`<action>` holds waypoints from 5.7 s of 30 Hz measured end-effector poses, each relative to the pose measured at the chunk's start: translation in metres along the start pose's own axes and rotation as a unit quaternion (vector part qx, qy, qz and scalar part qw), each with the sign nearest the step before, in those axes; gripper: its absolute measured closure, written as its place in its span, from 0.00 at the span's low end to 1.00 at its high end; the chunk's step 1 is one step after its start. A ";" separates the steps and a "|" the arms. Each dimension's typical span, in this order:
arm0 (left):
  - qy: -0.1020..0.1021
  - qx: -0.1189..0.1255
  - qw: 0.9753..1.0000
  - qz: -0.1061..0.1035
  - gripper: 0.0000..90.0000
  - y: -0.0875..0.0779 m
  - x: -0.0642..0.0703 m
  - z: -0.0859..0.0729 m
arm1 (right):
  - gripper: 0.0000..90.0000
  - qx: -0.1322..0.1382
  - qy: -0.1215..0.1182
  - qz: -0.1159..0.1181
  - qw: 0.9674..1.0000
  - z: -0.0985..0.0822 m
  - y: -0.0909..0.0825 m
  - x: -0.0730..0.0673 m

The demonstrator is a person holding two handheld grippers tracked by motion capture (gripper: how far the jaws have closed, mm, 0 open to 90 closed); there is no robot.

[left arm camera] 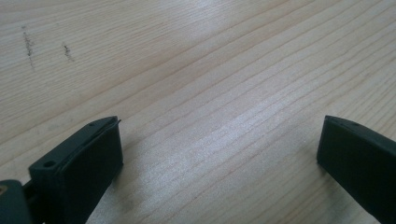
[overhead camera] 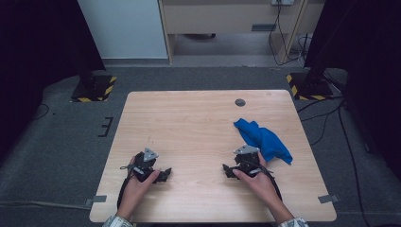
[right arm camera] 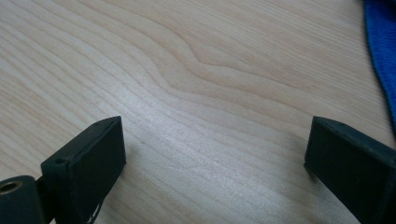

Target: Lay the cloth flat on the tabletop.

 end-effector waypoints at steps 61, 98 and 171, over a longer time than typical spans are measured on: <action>0.000 0.000 1.000 0.002 0.00 0.000 0.000 0.000 | 0.20 -0.003 0.070 -0.056 0.996 0.012 -0.035 0.145; 0.000 0.000 1.000 0.002 0.00 0.000 0.000 0.000 | 0.82 0.106 -0.025 0.084 0.990 0.086 -0.042 0.026; -0.014 0.018 1.000 0.006 0.17 -0.005 -0.005 0.006 | 0.58 0.074 -0.084 0.170 0.979 0.026 -0.061 -0.034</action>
Point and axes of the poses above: each handheld gripper's, and its own axes: y roughly forward along the jaws, z roughly out of its top, x roughly to its right, the point moved 6 cm from there along y, roughly forward along the jaws, and after that the axes turned 12 degrees about z, right-handed, at the moved point
